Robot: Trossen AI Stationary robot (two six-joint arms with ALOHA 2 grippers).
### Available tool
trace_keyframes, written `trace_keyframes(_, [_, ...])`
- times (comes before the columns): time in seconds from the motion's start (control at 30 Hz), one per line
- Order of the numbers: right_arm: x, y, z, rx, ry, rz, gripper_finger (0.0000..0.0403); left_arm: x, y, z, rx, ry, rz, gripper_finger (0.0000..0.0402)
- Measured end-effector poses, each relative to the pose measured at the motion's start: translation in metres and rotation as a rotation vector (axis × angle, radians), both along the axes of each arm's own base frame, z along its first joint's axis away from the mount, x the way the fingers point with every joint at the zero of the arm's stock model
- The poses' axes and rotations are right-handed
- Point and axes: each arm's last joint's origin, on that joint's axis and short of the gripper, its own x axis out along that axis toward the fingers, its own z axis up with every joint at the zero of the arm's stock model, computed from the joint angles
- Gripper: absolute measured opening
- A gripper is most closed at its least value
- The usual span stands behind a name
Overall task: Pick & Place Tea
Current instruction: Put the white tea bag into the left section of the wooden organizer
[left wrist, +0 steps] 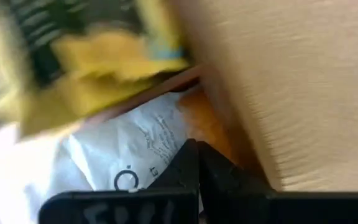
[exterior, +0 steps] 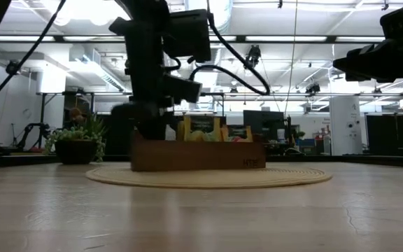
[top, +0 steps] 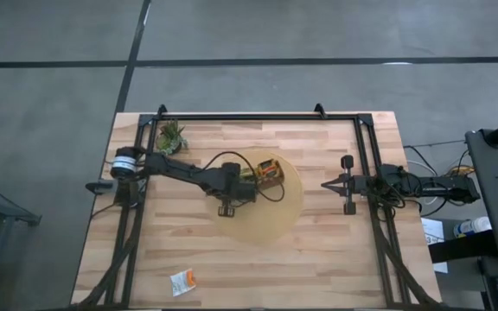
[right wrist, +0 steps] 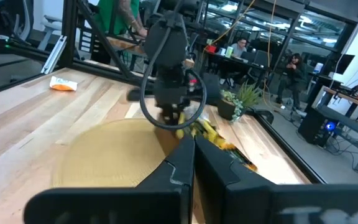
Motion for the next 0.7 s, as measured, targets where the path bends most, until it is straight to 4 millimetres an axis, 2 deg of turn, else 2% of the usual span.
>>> trace_keyframes(0.13, [0.0,0.0,0.0,0.0,0.0,0.0,0.0008,-0.007,-0.001,0.003,0.291,0.039,0.038,0.0])
trace_keyframes(0.2, [0.0,0.0,0.0,0.0,0.0,0.0,0.0008,-0.009,-0.005,0.004,0.352,0.055,0.028,0.0])
trace_keyframes(0.47, [0.0,0.0,0.0,0.0,0.0,0.0,0.0008,-0.009,-0.02,0.003,0.272,0.046,-0.021,0.0])
trace_keyframes(0.6, [0.0,0.0,0.0,0.0,0.0,0.0,0.0008,-0.011,-0.031,0.006,0.298,0.046,-0.044,0.0])
trace_keyframes(0.7, [0.0,0.0,0.0,0.0,0.0,0.0,0.0008,-0.016,-0.043,0.015,0.38,0.043,-0.052,0.0])
